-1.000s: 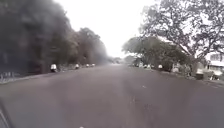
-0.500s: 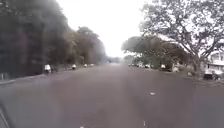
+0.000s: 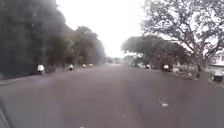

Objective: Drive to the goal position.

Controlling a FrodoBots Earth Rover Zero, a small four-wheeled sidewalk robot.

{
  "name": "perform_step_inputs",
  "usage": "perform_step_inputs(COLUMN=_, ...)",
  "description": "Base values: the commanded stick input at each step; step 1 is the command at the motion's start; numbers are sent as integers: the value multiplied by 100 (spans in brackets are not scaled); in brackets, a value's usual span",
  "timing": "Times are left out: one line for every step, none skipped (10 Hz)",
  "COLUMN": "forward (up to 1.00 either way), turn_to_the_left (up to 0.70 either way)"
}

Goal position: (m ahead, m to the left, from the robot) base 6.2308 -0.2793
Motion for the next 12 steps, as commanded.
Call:
perform_step_inputs(forward=100, turn_to_the_left=0)
perform_step_inputs(forward=100, turn_to_the_left=0)
perform_step_inputs(forward=100, turn_to_the_left=0)
perform_step_inputs(forward=100, turn_to_the_left=0)
perform_step_inputs(forward=100, turn_to_the_left=0)
perform_step_inputs(forward=100, turn_to_the_left=0)
perform_step_inputs(forward=100, turn_to_the_left=0)
perform_step_inputs(forward=100, turn_to_the_left=0)
perform_step_inputs(forward=100, turn_to_the_left=0)
perform_step_inputs(forward=100, turn_to_the_left=0)
perform_step_inputs(forward=100, turn_to_the_left=0)
perform_step_inputs(forward=100, turn_to_the_left=0)
